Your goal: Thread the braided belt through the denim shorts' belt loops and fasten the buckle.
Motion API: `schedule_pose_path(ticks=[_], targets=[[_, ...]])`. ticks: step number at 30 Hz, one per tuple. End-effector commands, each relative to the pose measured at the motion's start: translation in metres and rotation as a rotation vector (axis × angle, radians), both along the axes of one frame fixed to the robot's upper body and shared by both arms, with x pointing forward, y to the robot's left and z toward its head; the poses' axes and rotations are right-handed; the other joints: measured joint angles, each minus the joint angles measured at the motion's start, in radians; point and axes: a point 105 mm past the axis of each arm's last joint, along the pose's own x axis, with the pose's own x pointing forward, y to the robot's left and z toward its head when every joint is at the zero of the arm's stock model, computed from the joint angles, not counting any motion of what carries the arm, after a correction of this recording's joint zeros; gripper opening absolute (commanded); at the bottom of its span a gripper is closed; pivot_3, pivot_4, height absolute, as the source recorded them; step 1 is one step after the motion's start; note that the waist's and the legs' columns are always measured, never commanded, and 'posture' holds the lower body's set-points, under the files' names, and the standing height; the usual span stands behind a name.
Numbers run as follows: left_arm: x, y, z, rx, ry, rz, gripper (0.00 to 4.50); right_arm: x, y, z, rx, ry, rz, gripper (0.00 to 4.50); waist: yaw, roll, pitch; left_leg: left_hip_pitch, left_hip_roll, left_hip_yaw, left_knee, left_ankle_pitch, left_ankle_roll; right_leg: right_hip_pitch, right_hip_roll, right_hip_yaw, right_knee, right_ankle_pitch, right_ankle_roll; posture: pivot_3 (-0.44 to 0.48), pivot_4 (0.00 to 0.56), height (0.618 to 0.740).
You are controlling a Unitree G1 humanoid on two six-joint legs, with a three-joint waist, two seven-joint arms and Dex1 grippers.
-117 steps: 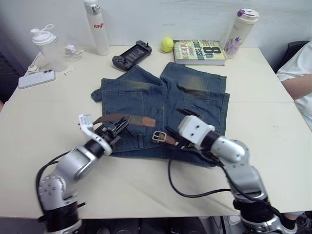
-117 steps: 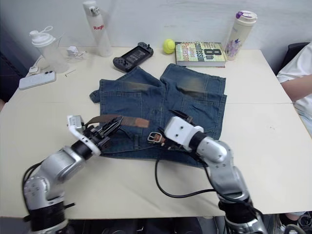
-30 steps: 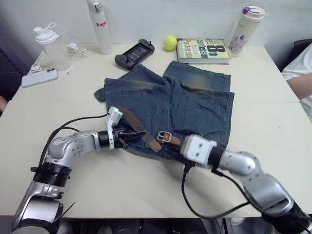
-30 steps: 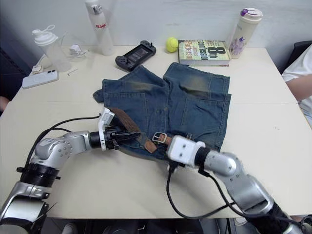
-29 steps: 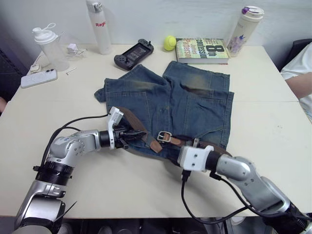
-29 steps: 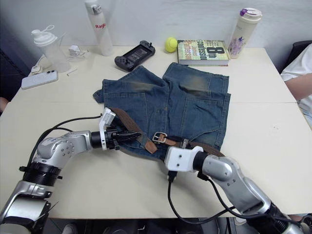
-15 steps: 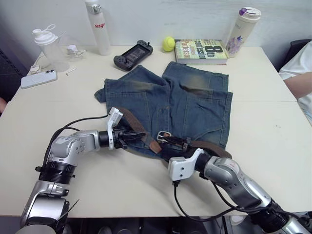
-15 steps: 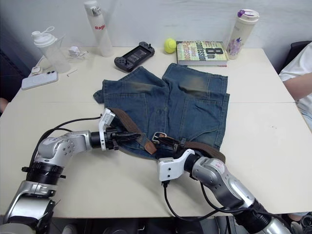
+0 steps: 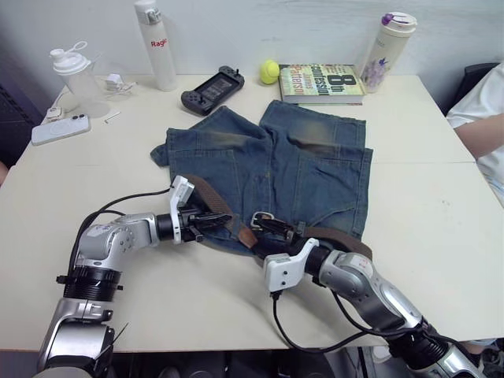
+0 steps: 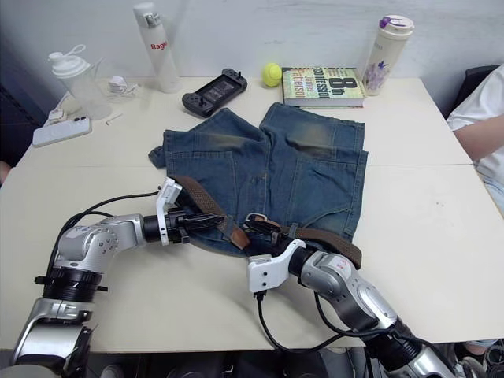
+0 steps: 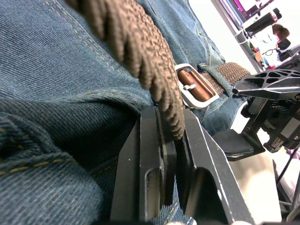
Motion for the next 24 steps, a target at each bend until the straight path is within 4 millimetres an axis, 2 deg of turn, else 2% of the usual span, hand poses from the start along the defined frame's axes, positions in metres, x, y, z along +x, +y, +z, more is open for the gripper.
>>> schedule_pose_path(ticks=[1, 7, 13, 19, 24], targets=[[-0.007, -0.006, -0.005, 0.005, 0.019, -0.033, 0.0, 0.002, 0.001, 0.008, 0.044, -0.029, -0.012, 3.5, -0.004, 0.0, 0.0, 0.0, 0.0, 0.0, 0.0, 0.0, 0.0, 0.0, 0.0, 0.0, 0.0, 0.0, 0.0, 0.0, 0.15, 0.74], [-0.005, -0.005, -0.005, -0.001, 0.025, -0.023, 0.0, -0.005, 0.006, -0.005, 0.015, 0.048, 0.017, 3.5, -0.014, 0.0, 0.0, 0.0, 0.0, 0.0, 0.0, 0.0, 0.0, 0.0, 0.0, 0.0, 0.001, 0.0, 0.0, 0.0, 0.15, 0.74], [-0.004, 0.003, -0.01, 0.021, 0.042, -0.012, 0.0, -0.01, 0.004, -0.006, 0.001, 0.054, 0.051, 3.5, -0.013, 0.0, 0.0, 0.0, 0.0, 0.0, 0.0, 0.0, 0.0, 0.0, 0.0, 0.0, 0.001, 0.0, 0.0, 0.0, 0.15, 0.74], [-0.003, 0.019, -0.031, 0.088, 0.097, 0.028, 0.0, -0.004, 0.004, -0.005, -0.009, 0.034, 0.035, 3.5, -0.014, 0.0, 0.0, 0.001, 0.0, 0.0, 0.0, 0.0, 0.0, 0.0, 0.0, 0.0, 0.001, 0.0, 0.0, 0.0, 0.15, 0.74], [-0.007, 0.018, -0.036, 0.1, 0.111, 0.021, 0.0, 0.002, 0.008, -0.003, -0.004, 0.015, 0.024, 3.5, -0.016, 0.0, -0.001, 0.002, 0.0, 0.0, 0.0, 0.0, 0.0, 0.001, 0.0, 0.001, 0.002, 0.0, 0.0, 0.0, 0.15, 0.74]])
